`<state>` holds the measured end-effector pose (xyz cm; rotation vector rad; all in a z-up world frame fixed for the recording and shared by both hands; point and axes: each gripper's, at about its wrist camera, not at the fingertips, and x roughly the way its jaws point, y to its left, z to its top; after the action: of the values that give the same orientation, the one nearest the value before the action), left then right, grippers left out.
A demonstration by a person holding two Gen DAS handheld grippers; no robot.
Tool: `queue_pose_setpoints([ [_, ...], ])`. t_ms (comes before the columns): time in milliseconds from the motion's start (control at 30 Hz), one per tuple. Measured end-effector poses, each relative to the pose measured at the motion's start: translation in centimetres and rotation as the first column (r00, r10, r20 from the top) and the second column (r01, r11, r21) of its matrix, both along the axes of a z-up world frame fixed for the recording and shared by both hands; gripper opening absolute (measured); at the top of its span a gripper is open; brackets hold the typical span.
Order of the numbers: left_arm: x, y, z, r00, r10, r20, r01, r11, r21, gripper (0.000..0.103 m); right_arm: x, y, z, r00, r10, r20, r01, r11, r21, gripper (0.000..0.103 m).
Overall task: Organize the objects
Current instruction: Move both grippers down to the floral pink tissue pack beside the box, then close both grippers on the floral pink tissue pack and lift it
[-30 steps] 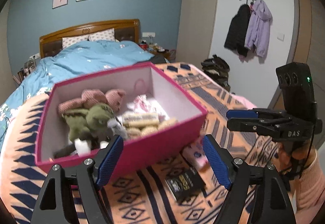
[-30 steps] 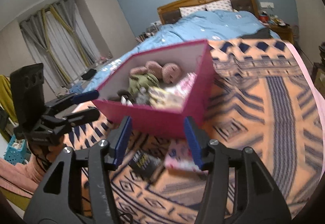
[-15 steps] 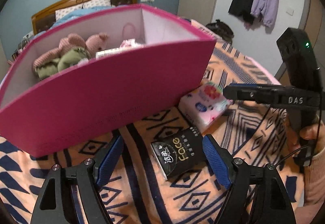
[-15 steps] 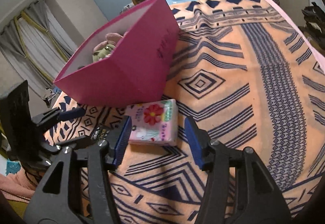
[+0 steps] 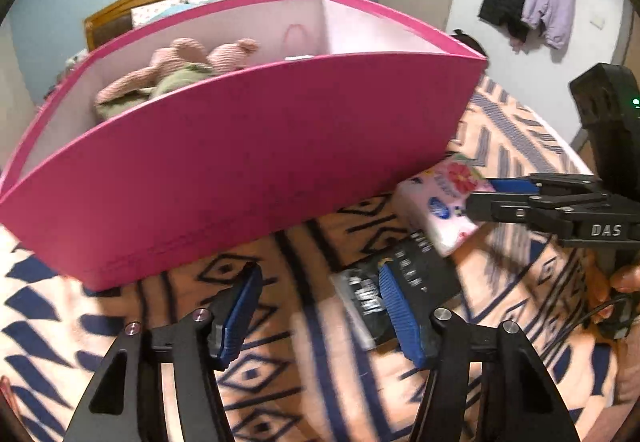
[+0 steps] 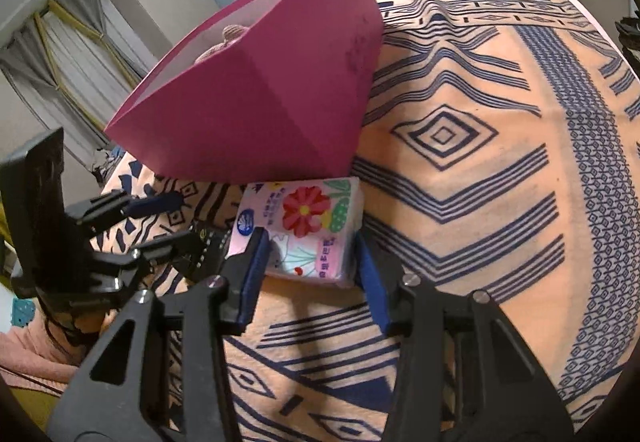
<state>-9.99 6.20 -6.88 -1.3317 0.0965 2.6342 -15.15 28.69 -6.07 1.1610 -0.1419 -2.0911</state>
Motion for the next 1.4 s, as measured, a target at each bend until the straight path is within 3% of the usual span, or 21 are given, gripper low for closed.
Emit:
queue_pose_setpoints([
  [167, 1.0, -1.6, 0.8, 1.000, 0.008, -0.012, -0.008, 0.999, 0.042, 0.060, 1.0, -1.2, -0.2, 0.999, 0.030, 0.012, -0.030, 1.000, -0.010, 0.048],
  [467, 0.4, 1.7, 2.0, 0.981, -0.194, -0.022, 0.194, 0.965, 0.179, 0.059, 2.8, -1.8, -0.5, 0.997, 0.065, 0.035, -0.064, 0.997, -0.035, 0.048],
  [733, -1.4, 2.5, 0.2, 0.978, -0.197, 0.063, 0.176, 0.952, 0.249, 0.045, 2.2, -0.8, -0.5, 0.998, 0.039, 0.053, -0.035, 0.996, -0.082, 0.048],
  [1033, -1.4, 3.4, -0.6, 0.967, -0.222, 0.123, 0.186, 0.950, 0.249, 0.044, 2.2, -1.0, -0.7, 0.996, 0.054, 0.066, -0.047, 0.994, -0.103, 0.045],
  [1400, -0.8, 2.8, -0.3, 0.970, -0.216, 0.106, 0.179, 0.942, 0.285, 0.044, 2.4, -0.7, -0.2, 0.998, 0.038, 0.049, -0.032, 0.993, -0.116, 0.043],
])
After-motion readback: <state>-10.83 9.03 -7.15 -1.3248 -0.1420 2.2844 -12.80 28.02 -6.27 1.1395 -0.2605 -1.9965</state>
